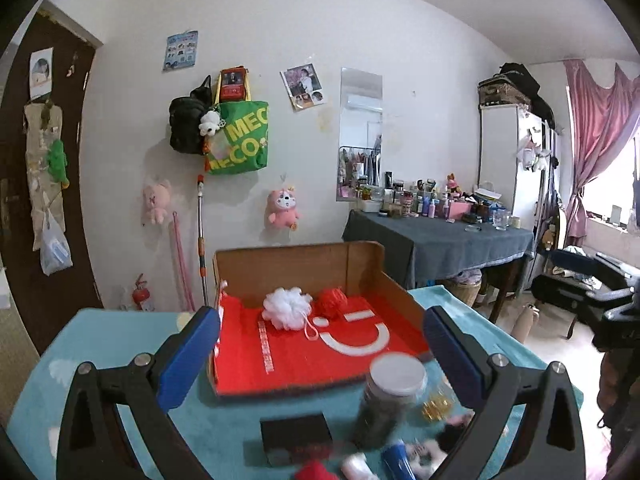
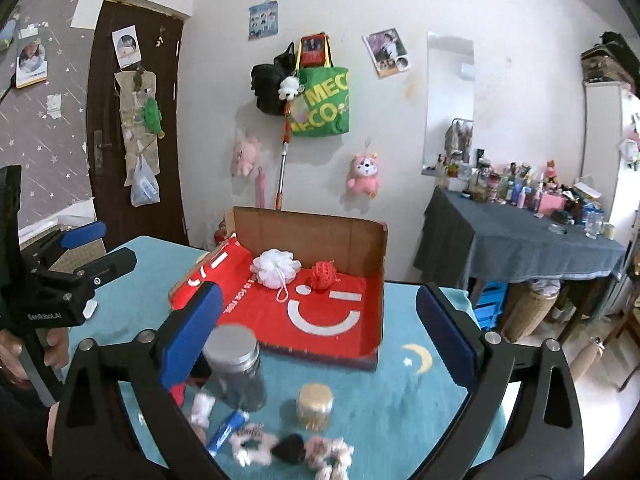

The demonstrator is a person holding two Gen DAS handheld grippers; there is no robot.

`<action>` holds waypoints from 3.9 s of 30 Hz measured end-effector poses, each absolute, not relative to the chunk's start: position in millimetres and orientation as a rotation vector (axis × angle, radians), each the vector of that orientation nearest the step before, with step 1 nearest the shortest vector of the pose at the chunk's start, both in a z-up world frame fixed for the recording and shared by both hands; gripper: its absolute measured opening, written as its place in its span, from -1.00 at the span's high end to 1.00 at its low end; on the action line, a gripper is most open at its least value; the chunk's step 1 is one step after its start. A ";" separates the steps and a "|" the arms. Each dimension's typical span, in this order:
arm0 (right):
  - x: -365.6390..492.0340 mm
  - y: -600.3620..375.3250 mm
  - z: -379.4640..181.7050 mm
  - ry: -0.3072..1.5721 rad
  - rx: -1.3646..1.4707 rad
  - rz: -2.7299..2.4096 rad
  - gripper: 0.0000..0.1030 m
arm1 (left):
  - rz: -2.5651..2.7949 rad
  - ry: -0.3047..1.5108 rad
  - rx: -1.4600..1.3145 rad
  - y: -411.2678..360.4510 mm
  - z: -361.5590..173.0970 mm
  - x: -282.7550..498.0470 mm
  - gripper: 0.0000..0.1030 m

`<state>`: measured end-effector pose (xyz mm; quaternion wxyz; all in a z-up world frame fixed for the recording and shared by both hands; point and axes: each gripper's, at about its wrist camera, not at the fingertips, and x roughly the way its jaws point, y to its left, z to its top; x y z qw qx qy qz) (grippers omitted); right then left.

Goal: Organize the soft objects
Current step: 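Move both tools back toward the remaining soft items on the table, then grasp the grey cloth with the left tool while the right tool grasps the beige crocheted scrunchie, then lift and carry the grey cloth and scrunchie with both tools toward the box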

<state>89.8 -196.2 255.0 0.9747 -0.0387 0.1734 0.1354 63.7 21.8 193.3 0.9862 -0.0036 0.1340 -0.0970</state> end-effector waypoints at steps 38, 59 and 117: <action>53.2 -197.5 65.3 0.571 -0.040 0.142 -0.92 | -0.094 0.554 -0.029 26.6 32.3 38.0 -1.00; 69.0 -242.3 48.4 0.645 0.127 0.213 0.51 | -0.100 0.699 -0.073 72.2 16.3 58.2 0.55; 53.4 -173.0 77.7 0.561 0.106 0.461 0.53 | -0.440 0.674 -0.118 -10.5 43.8 56.2 0.59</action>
